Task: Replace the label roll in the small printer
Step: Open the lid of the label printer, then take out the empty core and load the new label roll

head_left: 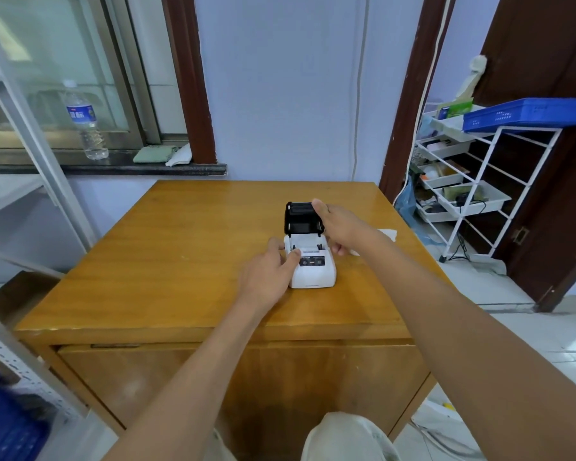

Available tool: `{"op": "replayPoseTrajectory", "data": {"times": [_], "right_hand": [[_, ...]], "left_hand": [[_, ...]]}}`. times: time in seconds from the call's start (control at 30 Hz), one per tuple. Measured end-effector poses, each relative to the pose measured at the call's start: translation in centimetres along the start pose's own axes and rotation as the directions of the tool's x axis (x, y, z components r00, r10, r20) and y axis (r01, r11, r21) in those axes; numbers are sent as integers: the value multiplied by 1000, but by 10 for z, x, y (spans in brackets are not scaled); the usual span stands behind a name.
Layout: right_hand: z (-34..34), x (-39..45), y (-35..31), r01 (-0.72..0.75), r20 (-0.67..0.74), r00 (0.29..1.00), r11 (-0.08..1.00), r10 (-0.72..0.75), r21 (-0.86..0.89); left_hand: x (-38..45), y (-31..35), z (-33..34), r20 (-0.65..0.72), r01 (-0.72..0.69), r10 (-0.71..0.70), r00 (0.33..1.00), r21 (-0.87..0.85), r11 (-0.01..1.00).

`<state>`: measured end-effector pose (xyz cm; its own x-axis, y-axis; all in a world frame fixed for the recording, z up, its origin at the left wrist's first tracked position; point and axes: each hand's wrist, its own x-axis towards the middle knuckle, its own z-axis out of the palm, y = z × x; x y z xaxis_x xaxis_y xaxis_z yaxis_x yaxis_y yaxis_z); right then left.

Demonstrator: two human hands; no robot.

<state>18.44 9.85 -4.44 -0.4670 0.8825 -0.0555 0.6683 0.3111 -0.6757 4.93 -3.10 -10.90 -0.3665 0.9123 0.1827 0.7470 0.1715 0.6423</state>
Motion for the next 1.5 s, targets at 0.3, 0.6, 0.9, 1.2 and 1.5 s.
{"op": "replayPoseTrajectory", "data": {"times": [0.3,0.6,0.9,1.2,1.5], "right_hand": [[-5,23,-2,-158,36,987,984,156,83],[3,17,-5,-115,-65,991,993,114,-26],[8,-9,-21,-97,-255,960,721,-114,-686],[10,-4,-32,48,-277,917,771,-286,-635],[7,-4,-27,278,182,960,756,-211,-593]], "left_hand": [[-4,4,-4,35,-15,14,999,43,999],[-3,3,-4,30,-23,22,999,48,999],[-3,3,-5,32,-36,35,999,51,998],[-6,5,-7,-11,-142,145,989,121,982],[-6,4,-6,-15,-179,180,984,54,982]]}}
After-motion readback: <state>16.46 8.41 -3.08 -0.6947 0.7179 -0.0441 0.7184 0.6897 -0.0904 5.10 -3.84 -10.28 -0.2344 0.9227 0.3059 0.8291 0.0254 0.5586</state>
